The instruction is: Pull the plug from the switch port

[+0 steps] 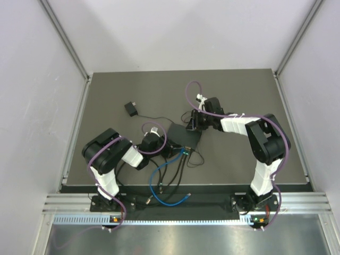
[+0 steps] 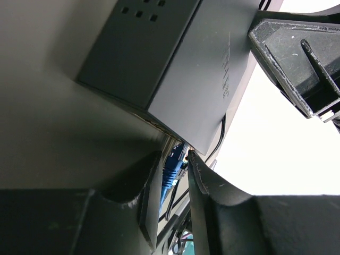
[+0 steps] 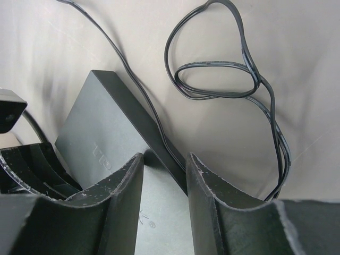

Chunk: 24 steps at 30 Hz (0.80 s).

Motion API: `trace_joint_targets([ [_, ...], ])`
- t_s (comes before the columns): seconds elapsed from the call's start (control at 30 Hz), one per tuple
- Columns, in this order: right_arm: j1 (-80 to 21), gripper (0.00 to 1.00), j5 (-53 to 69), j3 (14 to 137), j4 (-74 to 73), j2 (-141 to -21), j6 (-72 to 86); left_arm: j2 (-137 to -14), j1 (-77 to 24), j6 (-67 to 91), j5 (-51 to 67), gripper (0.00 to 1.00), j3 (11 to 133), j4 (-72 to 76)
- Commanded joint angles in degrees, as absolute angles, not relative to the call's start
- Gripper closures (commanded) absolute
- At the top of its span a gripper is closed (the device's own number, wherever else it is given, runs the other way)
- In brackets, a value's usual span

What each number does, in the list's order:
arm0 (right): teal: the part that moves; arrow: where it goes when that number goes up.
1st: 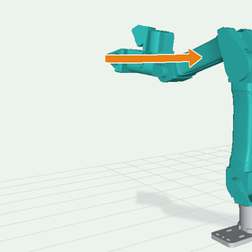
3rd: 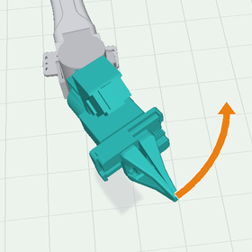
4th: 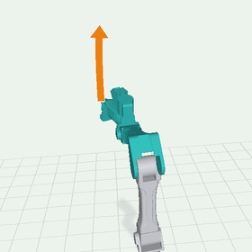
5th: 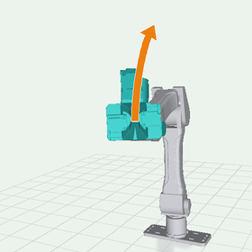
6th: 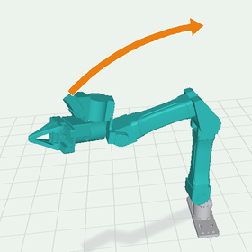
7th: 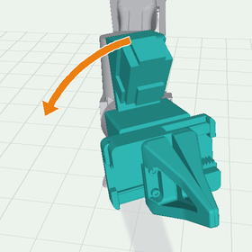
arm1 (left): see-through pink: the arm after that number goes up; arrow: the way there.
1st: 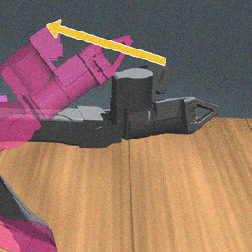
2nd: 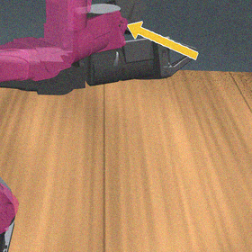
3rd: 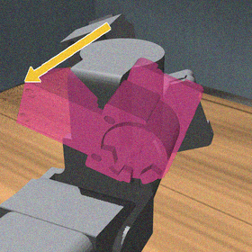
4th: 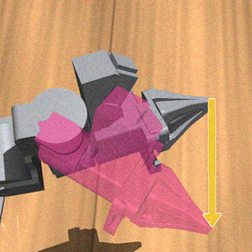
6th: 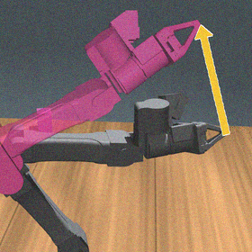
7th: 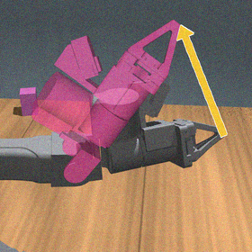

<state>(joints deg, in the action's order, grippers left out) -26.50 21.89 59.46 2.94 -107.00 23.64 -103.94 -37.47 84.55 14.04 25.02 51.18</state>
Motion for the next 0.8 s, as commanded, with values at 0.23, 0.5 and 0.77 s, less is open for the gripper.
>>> trace_joint_targets([
  [0.23, -28.6, 0.64, 21.7, 58.7, -0.8, -107.2, 22.9, -104.1, -37.6, 85.9, 10.9, 0.64, 25.3, 52.5],
  [0.5, -28.8, 0.65, 21.5, 59.1, -1.1, -107.5, 22.7, -104.3, -37.6, 87.2, 10.3, 0.63, 27.4, 47.2],
  [0.77, -29.4, 0.66, 21.3, 59.7, -1.8, -107.9, 22.3, -103.4, -37.6, 86.9, 9.1, 0.67, 31.5, 37.7],
])
